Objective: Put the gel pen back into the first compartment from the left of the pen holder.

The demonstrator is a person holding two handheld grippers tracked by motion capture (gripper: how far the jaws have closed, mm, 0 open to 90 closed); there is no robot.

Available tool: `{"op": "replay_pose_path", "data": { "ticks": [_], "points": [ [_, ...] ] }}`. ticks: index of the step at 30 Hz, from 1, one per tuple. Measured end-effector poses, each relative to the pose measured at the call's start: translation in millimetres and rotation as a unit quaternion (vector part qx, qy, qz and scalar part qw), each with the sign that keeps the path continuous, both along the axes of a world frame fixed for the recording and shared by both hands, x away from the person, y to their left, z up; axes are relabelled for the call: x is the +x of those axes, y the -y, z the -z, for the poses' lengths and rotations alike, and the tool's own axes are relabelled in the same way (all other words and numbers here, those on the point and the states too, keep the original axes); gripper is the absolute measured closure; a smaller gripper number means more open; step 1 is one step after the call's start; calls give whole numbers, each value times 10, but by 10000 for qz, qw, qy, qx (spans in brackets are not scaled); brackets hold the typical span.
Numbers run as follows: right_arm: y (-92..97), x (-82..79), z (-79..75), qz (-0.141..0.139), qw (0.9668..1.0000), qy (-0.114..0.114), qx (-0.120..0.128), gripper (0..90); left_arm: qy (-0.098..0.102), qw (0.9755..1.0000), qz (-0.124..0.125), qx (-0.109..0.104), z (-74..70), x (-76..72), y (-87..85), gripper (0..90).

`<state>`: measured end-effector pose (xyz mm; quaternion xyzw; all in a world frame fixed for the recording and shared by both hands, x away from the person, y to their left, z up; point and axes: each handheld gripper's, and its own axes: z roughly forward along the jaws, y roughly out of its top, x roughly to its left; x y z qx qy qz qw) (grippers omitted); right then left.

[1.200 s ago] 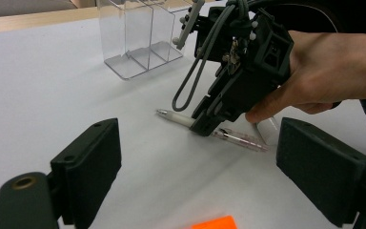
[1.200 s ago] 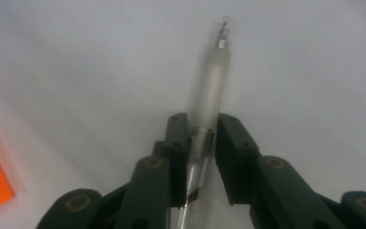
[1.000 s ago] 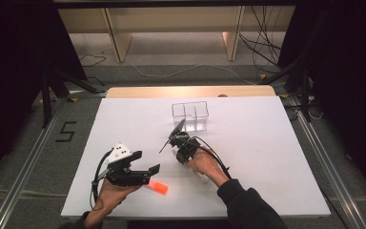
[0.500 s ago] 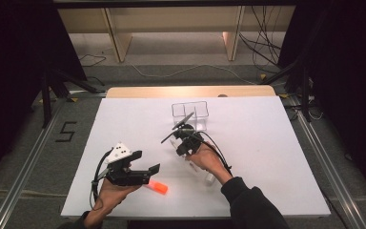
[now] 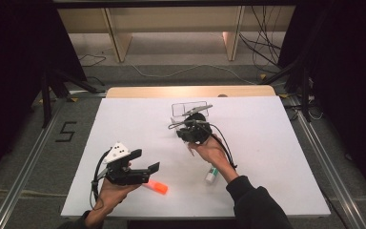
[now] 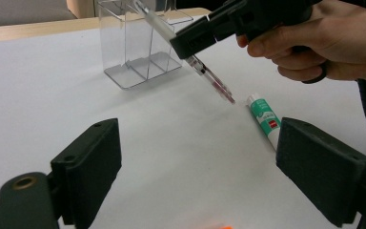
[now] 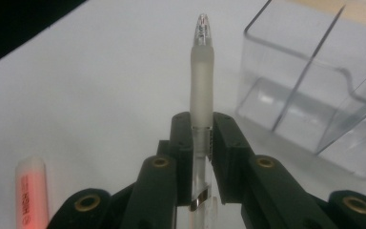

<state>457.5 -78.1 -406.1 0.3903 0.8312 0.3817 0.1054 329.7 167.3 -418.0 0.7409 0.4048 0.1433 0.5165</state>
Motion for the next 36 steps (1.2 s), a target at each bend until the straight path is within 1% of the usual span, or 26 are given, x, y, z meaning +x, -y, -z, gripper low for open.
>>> {"op": "replay_pose_path", "data": {
  "ticks": [2,3,5,9,11,14,18,19,22,23,25,26,28,29,32,36],
  "points": [
    [36,17,-33,47,9998,133,171,801,4,10000,-21,-90,5,1,-3,148],
    [52,26,-48,89,9994,237,232,801,35,9999,-14,-93,7,5,-10,149],
    [79,54,-74,165,9986,346,367,801,76,9999,-49,-145,6,2,-13,149],
    [122,109,-142,280,9959,605,616,801,241,9994,-72,-231,-3,-6,-17,149],
    [130,138,-179,337,9949,675,668,801,279,9992,-78,-276,-1,-8,-11,149],
    [139,184,-224,382,9936,773,728,801,318,9992,-41,-241,0,-10,-8,149],
    [138,241,-269,441,9913,909,840,801,363,9989,-60,-275,1,-12,2,149],
    [137,254,-280,451,9912,894,872,801,376,9988,-71,-296,4,-14,8,148],
    [130,293,-307,492,9896,974,934,801,383,9989,-44,-266,4,-13,6,148],
    [127,304,-317,484,9897,962,939,801,378,9989,-43,-261,5,-12,8,149],
    [123,325,-334,500,9892,1036,910,801,375,9990,-35,-255,7,-9,13,149],
    [119,339,-342,509,9889,1023,950,801,365,9991,-11,-217,7,-9,11,149],
    [115,350,-351,514,9889,998,969,801,378,9991,-12,-210,6,-11,12,148],
    [105,370,-365,534,9877,1047,1035,801,398,9990,-17,-210,4,-13,16,149],
    [94,390,-380,535,9870,1053,1090,801,389,9990,-12,-214,6,-13,15,149],
    [64,452,-430,575,9854,1132,1133,801,387,9990,1,-210,3,-13,10,149]
  ]
}}
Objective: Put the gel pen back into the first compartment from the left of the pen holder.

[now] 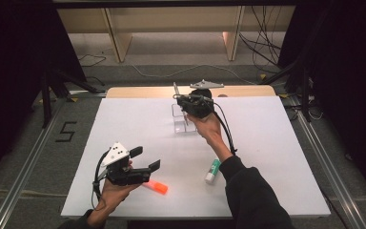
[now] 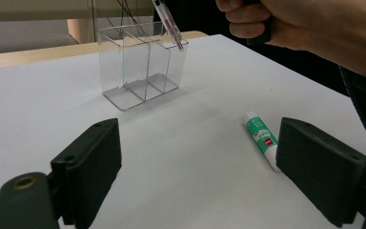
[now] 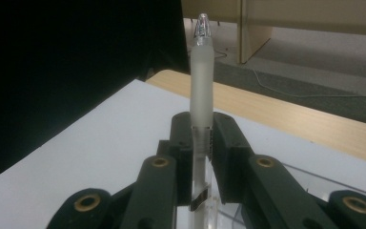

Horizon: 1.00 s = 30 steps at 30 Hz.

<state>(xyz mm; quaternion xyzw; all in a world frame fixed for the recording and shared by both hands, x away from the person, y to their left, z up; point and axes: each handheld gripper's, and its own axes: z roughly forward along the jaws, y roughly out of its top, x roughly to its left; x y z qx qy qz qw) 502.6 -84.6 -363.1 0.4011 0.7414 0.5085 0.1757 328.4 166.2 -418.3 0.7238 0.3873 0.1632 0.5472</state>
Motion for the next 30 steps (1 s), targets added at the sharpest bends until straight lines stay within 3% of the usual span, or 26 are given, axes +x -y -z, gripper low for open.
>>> {"op": "replay_pose_path", "data": {
  "ticks": [12,20,30],
  "points": [
    [-73,130,-40,129,9997,199,94,801,19,10000,1,-3,-1,-3,6,149],
    [-179,209,-65,215,9986,474,77,801,2,10000,5,6,-6,-6,2,149],
    [-273,260,-53,317,9976,600,101,800,22,10000,14,-11,-14,-14,-2,149]
  ]
}}
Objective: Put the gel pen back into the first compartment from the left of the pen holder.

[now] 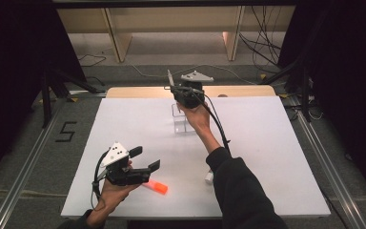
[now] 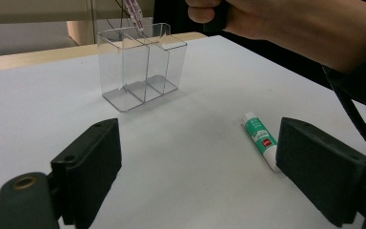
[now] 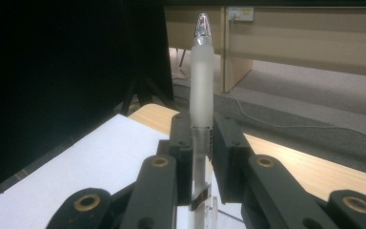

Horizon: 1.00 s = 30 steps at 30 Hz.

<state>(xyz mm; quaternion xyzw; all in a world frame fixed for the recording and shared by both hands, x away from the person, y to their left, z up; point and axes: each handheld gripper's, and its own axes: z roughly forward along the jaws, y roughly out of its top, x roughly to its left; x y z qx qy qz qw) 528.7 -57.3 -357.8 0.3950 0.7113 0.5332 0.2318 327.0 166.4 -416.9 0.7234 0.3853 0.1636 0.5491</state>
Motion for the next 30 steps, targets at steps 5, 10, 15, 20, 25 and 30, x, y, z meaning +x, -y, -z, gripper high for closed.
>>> {"op": "replay_pose_path", "data": {
  "ticks": [5,10,15,20,25,30],
  "points": [
    [-18,50,70,76,10000,7,-7,800,8,10000,2,-7,-1,0,0,149],
    [-59,74,128,105,9999,81,-43,800,14,10000,8,-7,-3,-1,-1,149],
    [-77,93,180,170,9998,5,-62,800,16,10000,13,-4,-5,-3,-2,149],
    [-91,114,217,203,9998,10,-55,800,24,10000,19,-12,-6,-4,0,149],
    [-106,121,248,209,9997,33,-87,799,30,10000,17,-6,-7,-5,-2,149],
    [-102,124,262,228,9997,10,-81,799,31,10000,24,5,-7,-6,-4,149]
  ]
}}
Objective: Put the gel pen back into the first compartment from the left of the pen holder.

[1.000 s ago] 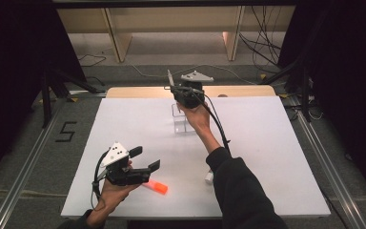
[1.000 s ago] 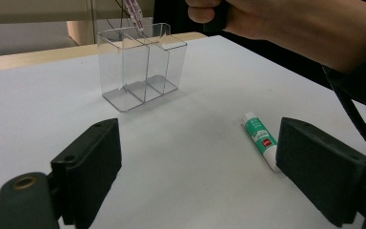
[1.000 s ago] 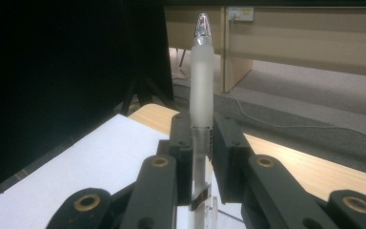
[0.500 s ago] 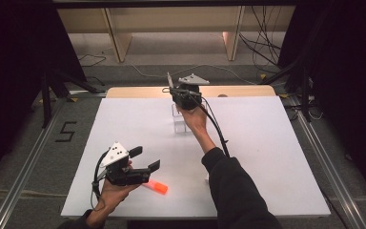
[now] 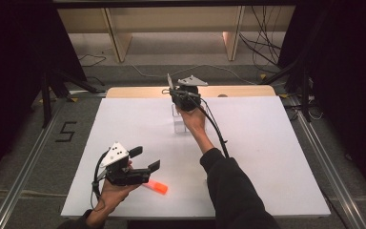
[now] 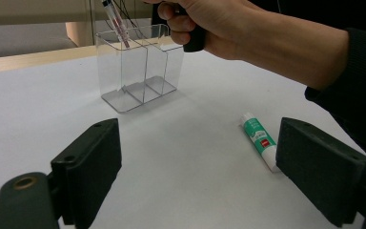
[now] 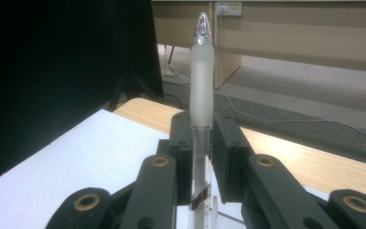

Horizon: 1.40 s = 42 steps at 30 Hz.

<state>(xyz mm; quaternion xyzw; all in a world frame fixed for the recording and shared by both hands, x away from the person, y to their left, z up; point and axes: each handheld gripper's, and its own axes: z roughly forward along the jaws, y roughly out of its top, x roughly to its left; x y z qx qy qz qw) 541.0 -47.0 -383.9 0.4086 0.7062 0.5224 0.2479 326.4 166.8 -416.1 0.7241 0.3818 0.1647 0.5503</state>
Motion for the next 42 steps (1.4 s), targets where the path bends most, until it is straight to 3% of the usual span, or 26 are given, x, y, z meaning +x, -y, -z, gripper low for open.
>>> {"op": "replay_pose_path", "data": {
  "ticks": [14,27,31,39,42],
  "points": [
    [45,5,135,102,9999,-93,31,798,-6,10000,4,-3,0,-1,2,149],
    [53,-85,236,102,9998,-169,29,787,11,10000,-94,-14,1,0,1,148],
    [85,-126,223,10,9994,-318,157,658,0,9999,-115,3,4,8,-11,146],
    [197,-276,-13,-255,9989,-103,386,520,13,9999,-160,-49,0,6,-13,146],
    [261,-344,-121,-368,9986,-68,364,462,14,9999,-163,-36,1,7,-12,146]
  ]
}}
